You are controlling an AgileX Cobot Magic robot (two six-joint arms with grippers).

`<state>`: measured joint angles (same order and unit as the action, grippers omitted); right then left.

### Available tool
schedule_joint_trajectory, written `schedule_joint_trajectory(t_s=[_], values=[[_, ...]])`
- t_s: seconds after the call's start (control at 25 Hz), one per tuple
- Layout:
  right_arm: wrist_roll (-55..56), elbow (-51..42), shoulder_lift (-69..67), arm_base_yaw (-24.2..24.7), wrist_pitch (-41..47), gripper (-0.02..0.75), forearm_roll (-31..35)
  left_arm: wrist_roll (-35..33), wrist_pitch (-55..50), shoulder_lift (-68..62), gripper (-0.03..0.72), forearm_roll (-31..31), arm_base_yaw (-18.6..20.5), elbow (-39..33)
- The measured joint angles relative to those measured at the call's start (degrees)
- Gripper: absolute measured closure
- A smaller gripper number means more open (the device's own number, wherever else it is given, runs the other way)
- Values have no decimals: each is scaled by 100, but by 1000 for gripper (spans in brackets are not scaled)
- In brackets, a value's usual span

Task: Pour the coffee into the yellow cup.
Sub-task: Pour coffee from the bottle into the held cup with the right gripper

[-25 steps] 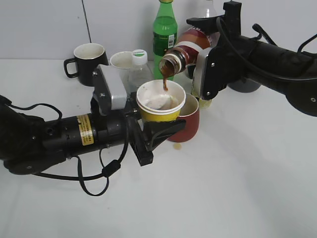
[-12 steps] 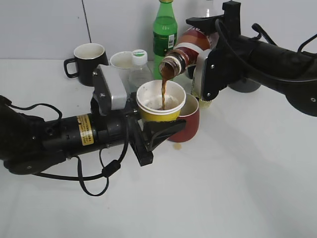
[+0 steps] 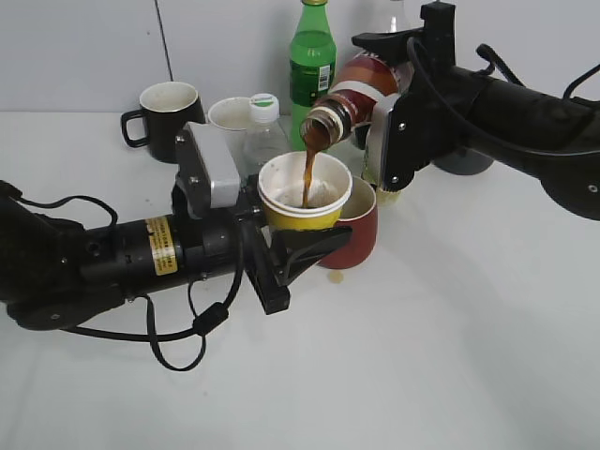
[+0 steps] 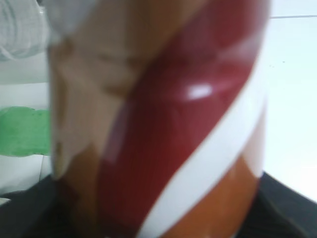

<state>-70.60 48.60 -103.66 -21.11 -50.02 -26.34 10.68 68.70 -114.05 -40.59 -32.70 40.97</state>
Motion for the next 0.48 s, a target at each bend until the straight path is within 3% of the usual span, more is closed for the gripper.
schedule_joint_trajectory(t_s=[0.48], values=[[-30,0,0,0,-111,232,0,0,0,0,265,-5,0,0]])
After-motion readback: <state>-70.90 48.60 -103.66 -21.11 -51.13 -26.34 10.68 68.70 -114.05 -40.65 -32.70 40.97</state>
